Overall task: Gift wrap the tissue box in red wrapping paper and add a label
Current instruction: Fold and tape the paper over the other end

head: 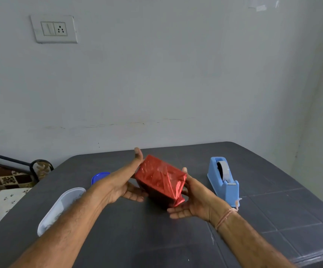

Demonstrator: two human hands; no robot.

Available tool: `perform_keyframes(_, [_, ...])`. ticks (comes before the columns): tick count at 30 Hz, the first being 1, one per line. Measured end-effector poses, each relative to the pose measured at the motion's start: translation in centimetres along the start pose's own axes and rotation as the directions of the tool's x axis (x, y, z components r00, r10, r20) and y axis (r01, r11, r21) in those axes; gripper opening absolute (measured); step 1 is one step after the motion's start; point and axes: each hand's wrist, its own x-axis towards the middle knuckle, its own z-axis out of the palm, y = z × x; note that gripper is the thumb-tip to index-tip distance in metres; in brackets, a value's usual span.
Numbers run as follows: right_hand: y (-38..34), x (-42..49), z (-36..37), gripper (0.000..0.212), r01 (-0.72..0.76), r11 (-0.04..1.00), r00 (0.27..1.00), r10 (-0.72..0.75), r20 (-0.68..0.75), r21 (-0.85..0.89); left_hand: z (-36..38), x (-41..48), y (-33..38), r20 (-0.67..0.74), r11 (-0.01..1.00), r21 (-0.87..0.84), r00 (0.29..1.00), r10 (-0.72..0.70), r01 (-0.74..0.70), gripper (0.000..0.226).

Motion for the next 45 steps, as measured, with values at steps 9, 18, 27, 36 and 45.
perform_keyframes(9, [1.1,0.2,-0.1,0.074,0.33,0.94,0.943,-0.332,-0.01,-0.085,2.8,0.4,-5.5,-0.016,0.987,-0.161,1.0,-0.002,-0.001,0.074])
perform_keyframes(18, [-0.8,0.6,-0.3,0.06,0.594,0.778,0.801,-0.596,0.057,-0.203,3.5,1.6,-4.6,-0.093,0.935,-0.193,0.954,0.285,-0.298,0.058])
perform_keyframes(27, [-1.7,0.2,-2.0,0.063,0.664,0.652,0.734,-0.661,0.153,-0.368,4.0,1.0,-2.8,-0.29,0.721,0.264,0.66,0.693,-0.641,0.109])
perform_keyframes(36, [-1.7,0.2,-1.4,0.065,0.666,0.604,0.714,-0.687,0.139,-0.437,6.8,0.2,5.7,0.141,0.01,0.948,0.45,0.882,-0.317,0.063])
perform_keyframes(45, [-2.1,-0.3,-2.3,0.071,0.657,0.621,0.723,-0.68,0.123,-0.428,8.5,1.6,9.5,0.085,0.229,0.922,0.741,0.666,-0.311,0.048])
